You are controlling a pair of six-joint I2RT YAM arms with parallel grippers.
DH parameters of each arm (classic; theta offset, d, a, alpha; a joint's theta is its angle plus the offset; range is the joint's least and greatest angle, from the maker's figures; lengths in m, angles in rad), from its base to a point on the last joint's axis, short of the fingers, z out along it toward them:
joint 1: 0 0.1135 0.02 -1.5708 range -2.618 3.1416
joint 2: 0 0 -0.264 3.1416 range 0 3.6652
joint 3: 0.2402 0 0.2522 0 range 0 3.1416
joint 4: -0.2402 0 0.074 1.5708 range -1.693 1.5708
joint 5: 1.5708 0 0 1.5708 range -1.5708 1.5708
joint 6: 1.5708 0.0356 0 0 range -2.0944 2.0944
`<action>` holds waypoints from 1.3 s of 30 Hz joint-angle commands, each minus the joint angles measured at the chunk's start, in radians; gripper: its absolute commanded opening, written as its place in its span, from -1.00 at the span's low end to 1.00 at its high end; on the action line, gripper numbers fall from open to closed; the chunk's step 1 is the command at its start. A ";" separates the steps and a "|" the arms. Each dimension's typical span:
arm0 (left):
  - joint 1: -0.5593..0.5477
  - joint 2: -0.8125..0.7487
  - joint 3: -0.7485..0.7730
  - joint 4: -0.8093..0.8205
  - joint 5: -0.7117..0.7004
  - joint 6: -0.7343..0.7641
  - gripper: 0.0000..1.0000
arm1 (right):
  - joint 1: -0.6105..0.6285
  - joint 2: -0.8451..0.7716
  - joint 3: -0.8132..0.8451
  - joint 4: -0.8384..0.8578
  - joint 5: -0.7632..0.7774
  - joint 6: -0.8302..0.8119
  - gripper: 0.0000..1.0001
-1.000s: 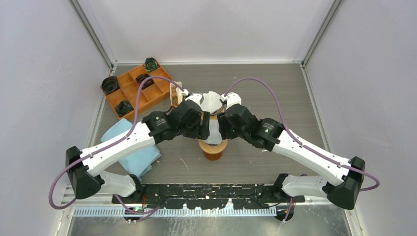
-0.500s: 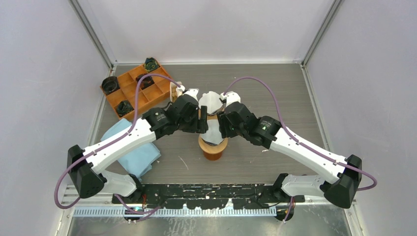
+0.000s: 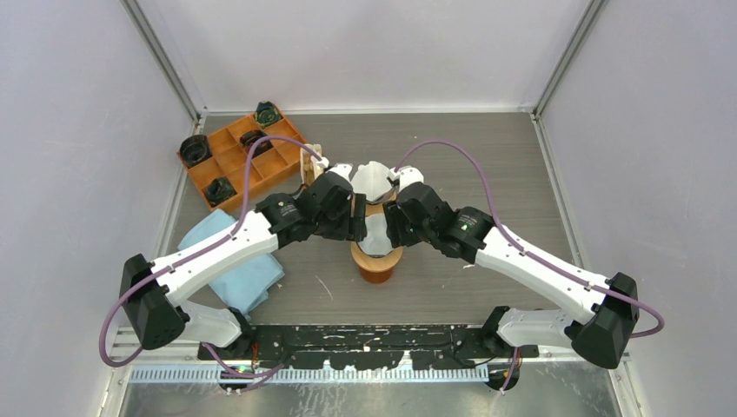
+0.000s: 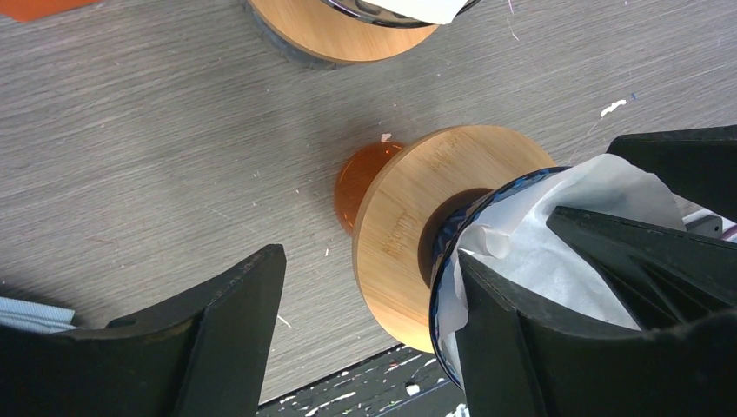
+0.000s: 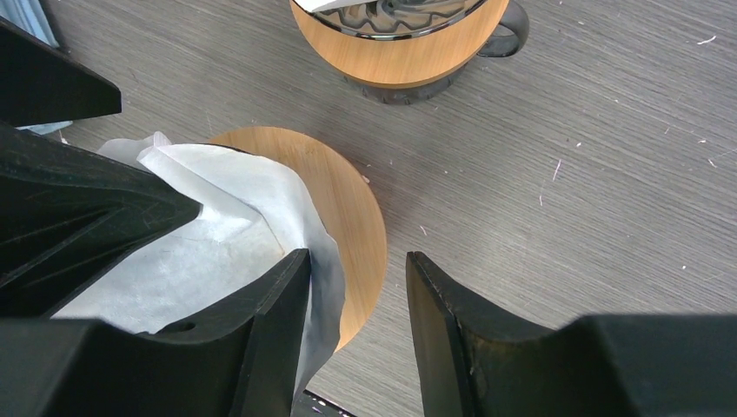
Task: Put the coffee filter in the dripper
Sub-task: Adjust the coffee filter in the coffee dripper, then reset both arms
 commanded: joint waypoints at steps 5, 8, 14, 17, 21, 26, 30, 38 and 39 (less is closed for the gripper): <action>0.004 -0.053 0.019 0.013 0.014 -0.005 0.45 | -0.004 -0.050 0.025 0.025 -0.005 -0.003 0.01; 0.004 -0.056 0.026 0.019 0.022 -0.003 0.46 | -0.004 -0.064 0.032 0.027 -0.004 -0.007 0.01; 0.004 -0.059 0.038 0.021 0.031 0.001 0.49 | -0.004 -0.076 0.027 0.041 -0.004 -0.009 0.05; 0.004 -0.062 0.037 0.023 0.035 0.001 0.51 | -0.004 -0.076 0.024 0.046 -0.004 -0.012 0.17; 0.003 -0.069 0.041 0.030 0.051 0.006 0.54 | -0.004 -0.077 0.030 0.049 -0.046 -0.013 0.29; 0.004 -0.078 0.044 0.051 0.061 0.034 0.60 | -0.004 -0.088 0.038 0.065 -0.052 -0.020 0.39; 0.006 -0.134 0.050 0.085 0.076 0.061 0.73 | -0.003 -0.097 0.049 0.083 -0.047 -0.029 0.61; 0.055 -0.209 0.063 0.096 0.055 0.135 0.99 | -0.009 -0.131 0.086 0.106 0.030 -0.076 0.99; 0.075 -0.220 0.063 0.095 0.056 0.139 0.98 | -0.013 -0.136 0.094 0.107 0.040 -0.089 0.99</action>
